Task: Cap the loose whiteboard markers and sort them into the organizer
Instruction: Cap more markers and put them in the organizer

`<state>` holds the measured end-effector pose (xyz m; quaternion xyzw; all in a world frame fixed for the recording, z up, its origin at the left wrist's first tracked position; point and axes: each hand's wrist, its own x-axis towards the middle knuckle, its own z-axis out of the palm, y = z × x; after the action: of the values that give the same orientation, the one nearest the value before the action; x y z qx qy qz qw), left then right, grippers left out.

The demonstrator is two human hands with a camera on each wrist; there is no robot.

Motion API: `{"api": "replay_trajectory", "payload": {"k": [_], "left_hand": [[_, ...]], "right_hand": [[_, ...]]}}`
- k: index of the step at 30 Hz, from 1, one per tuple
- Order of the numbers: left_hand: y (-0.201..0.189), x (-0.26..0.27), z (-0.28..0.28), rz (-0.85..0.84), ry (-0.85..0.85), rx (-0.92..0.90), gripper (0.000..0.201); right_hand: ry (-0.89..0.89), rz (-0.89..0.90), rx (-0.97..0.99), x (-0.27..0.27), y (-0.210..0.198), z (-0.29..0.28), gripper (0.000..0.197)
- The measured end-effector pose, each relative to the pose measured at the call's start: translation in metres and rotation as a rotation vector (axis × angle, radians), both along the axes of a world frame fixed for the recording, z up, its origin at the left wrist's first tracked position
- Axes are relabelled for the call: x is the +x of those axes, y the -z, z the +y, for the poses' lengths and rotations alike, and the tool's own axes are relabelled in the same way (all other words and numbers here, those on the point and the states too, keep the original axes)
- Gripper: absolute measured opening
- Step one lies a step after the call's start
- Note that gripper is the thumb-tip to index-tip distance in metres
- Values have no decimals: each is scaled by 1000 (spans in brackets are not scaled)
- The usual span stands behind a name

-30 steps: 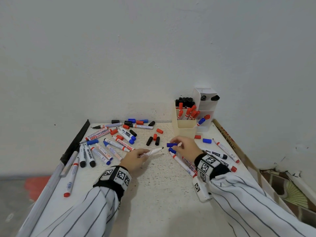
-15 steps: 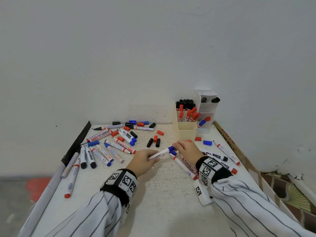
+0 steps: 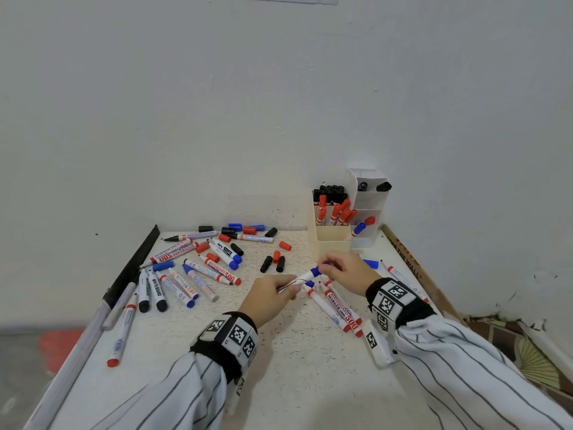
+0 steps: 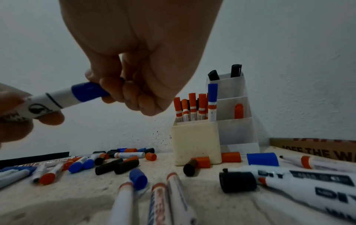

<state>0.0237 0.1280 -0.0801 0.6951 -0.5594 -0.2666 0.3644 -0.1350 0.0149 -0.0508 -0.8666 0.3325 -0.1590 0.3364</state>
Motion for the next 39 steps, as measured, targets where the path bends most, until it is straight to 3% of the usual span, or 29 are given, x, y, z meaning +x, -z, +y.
{"api": "replay_trajectory", "payload": {"k": [4,6,8,11,17,21,24,27,31,34,37,39], "left_hand": [[6,-14,-19,-61,-55,96,56],[13,-21,-27,-35,-121,179,62],[20,-29,-32,11,-123,214,51],[26,-43,-33,-90,72,300,39],[23,-49,-40,-334,222,442,36],[28,-46,-41,-410,149,460,29],[29,-39,-38,-330,46,435,22],[29,-26,-35,-227,-15,416,12],[26,-9,-26,-129,-86,340,9],[24,5,-20,-60,-163,279,6],[23,17,-13,-7,-217,246,5],[24,26,-9,8,-231,235,6]], "right_hand": [[117,-98,-135,-2,-19,-14,9],[231,-188,-215,-6,-29,-24,13],[333,-254,-276,-11,-36,-33,14],[443,-312,-379,-19,-37,-49,13],[452,-226,-500,-24,-28,-65,20],[474,-169,-482,-18,-25,-68,17],[512,-64,-499,-14,-21,-75,9],[515,34,-471,-9,-16,-78,13],[552,-23,-583,0,-13,-65,11],[428,-17,-395,10,-5,-54,6],[293,211,-65,18,20,-56,20],[278,343,13,21,38,-59,31]]}}
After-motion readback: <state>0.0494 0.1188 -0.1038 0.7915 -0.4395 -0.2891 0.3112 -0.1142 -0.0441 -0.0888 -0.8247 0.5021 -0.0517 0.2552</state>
